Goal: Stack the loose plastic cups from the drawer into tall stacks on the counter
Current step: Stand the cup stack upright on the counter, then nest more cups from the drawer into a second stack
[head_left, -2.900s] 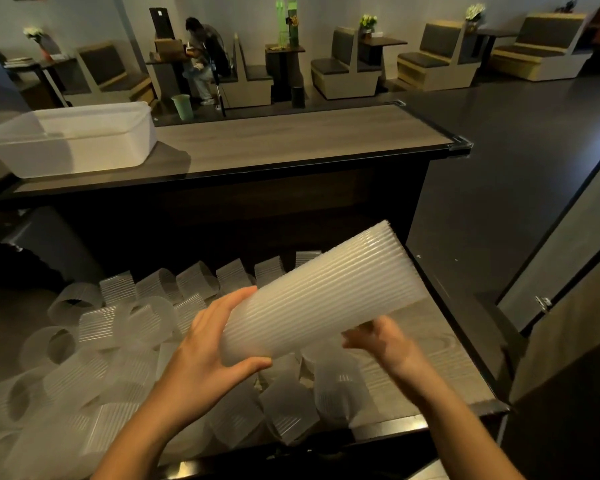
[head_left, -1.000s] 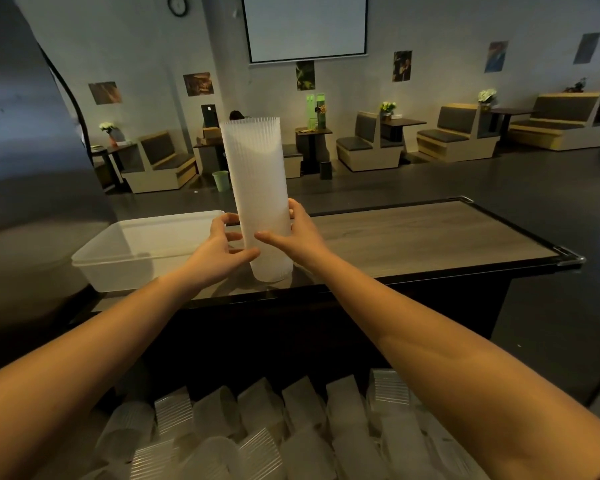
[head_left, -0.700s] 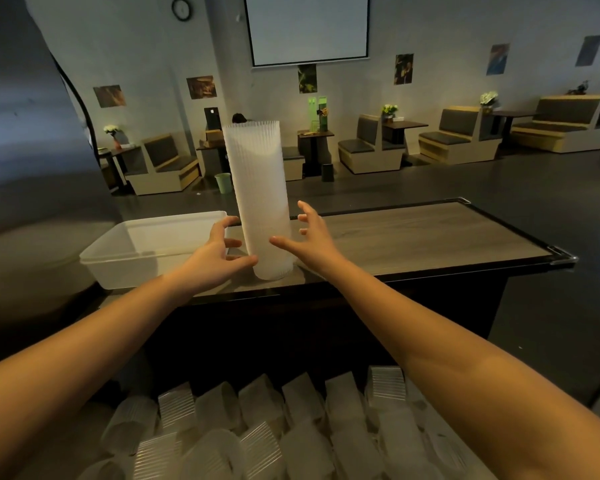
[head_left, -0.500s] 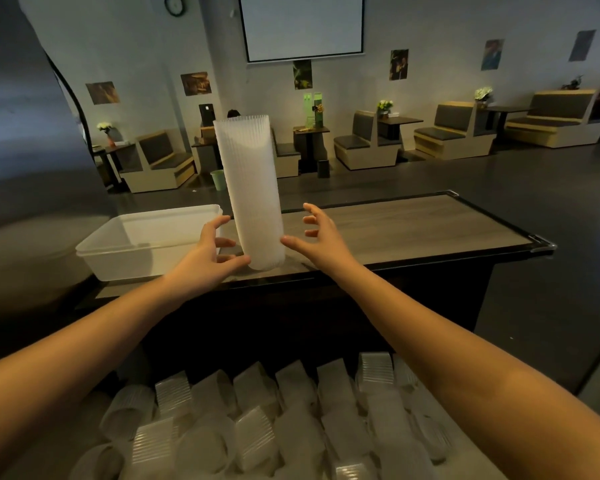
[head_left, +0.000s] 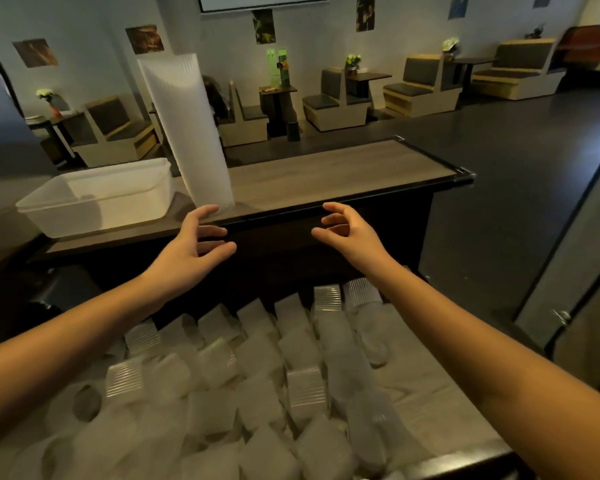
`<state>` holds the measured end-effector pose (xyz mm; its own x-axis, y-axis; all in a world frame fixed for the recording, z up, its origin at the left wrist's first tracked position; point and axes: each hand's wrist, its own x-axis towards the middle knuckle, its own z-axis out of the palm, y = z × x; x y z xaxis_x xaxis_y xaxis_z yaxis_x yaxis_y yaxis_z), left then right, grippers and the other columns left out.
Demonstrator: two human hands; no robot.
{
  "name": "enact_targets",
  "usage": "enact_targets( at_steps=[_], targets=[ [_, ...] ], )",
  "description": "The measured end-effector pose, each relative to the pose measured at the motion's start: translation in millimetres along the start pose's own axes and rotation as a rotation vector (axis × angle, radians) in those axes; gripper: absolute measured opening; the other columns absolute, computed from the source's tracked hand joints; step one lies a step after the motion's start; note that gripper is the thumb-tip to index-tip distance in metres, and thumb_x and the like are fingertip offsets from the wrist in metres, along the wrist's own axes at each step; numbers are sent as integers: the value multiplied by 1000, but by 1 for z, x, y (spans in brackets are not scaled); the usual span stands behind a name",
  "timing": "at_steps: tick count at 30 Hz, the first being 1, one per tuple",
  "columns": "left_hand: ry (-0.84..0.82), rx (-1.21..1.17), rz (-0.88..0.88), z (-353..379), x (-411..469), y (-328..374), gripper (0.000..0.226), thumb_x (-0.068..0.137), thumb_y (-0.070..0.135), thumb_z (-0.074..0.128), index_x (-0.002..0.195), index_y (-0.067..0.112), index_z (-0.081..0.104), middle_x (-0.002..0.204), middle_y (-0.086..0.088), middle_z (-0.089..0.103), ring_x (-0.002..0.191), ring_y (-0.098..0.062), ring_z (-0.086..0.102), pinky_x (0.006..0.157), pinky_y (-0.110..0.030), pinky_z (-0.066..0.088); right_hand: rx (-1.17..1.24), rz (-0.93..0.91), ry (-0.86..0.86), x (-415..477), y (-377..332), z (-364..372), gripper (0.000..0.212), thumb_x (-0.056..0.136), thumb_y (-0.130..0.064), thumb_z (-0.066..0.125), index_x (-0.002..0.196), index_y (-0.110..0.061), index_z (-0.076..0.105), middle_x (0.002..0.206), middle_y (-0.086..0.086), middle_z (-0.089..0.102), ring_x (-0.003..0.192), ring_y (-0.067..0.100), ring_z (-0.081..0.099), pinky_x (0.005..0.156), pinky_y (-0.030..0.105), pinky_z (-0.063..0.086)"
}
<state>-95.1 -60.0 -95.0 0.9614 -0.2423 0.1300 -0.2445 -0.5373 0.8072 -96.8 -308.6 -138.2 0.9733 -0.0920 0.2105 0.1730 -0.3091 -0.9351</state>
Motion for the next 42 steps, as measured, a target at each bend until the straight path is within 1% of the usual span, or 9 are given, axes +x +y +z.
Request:
enact_targets(
  at_steps=[5, 9, 13, 16, 20, 27, 35, 38, 42],
  targets=[
    [-78, -19, -14, 35, -14, 2, 67, 85, 22, 61, 141, 29, 25, 122, 1, 51, 110, -17, 57, 97, -40, 46, -119, 23, -11, -36, 26, -18, 46, 86, -26, 61, 129, -20, 45, 111, -6, 51, 101, 7, 51, 73, 13, 43],
    [-132, 7, -33, 63, -28, 0, 68, 86, 24, 60, 142, 29, 23, 123, 3, 48, 108, -16, 55, 98, -40, 46, -376, 19, -57, -60, 57, -31, 36, 88, -25, 58, 123, -20, 52, 112, -3, 53, 98, 9, 51, 82, 20, 44],
    [-182, -4, -72, 89, -41, -7, 67, 87, 24, 60, 142, 28, 23, 125, 2, 47, 111, -16, 54, 98, -39, 46, -611, 41, -96, -76, 98, -36, 38, 88, -27, 58, 125, -21, 50, 118, 0, 50, 88, 7, 51, 83, 28, 49],
    [-219, -5, -95, 105, -47, -14, 66, 87, 24, 60, 142, 27, 23, 127, -1, 48, 107, -11, 54, 95, -35, 47, -656, 156, -64, -79, 118, -39, 45, 87, -28, 58, 130, -24, 44, 128, 1, 45, 99, 13, 55, 87, 35, 51],
    [-277, 16, -116, 113, -53, -21, 65, 87, 28, 60, 141, 31, 23, 126, 3, 46, 105, -9, 54, 95, -32, 47, -807, 211, 17, -79, 131, -49, 50, 88, -26, 57, 134, -26, 39, 140, 3, 36, 118, 20, 48, 89, 34, 47],
    [-369, 45, -144, 114, -55, -25, 59, 87, 33, 59, 133, 41, 23, 128, 4, 46, 110, -9, 53, 93, -26, 46, -981, 247, -12, -65, 150, -51, 46, 89, -32, 55, 132, -25, 41, 126, 0, 48, 115, 20, 47, 82, 33, 46],
    [-398, -8, -186, 113, -50, -22, 50, 87, 36, 55, 128, 44, 27, 128, 6, 46, 110, -5, 53, 88, -22, 47, -857, 111, 140, -53, 160, -54, 19, 92, -29, 49, 104, -19, 59, 103, 1, 60, 93, 17, 56, 75, 35, 50],
    [-384, -91, -218, 113, -48, -19, 47, 85, 39, 56, 125, 45, 31, 128, 6, 48, 111, -7, 54, 93, -29, 49, -712, 49, 179, -48, 144, -58, 18, 90, -30, 53, 103, -19, 60, 100, -2, 59, 92, 14, 56, 75, 32, 49],
    [-339, -359, -331, 117, -43, -11, 55, 77, 43, 54, 130, 38, 38, 132, 1, 49, 114, -14, 55, 95, -37, 48, -385, -46, 112, -47, 105, -53, 11, 88, -22, 58, 98, -18, 62, 95, -7, 59, 86, 5, 54, 74, 19, 46]
  ],
)
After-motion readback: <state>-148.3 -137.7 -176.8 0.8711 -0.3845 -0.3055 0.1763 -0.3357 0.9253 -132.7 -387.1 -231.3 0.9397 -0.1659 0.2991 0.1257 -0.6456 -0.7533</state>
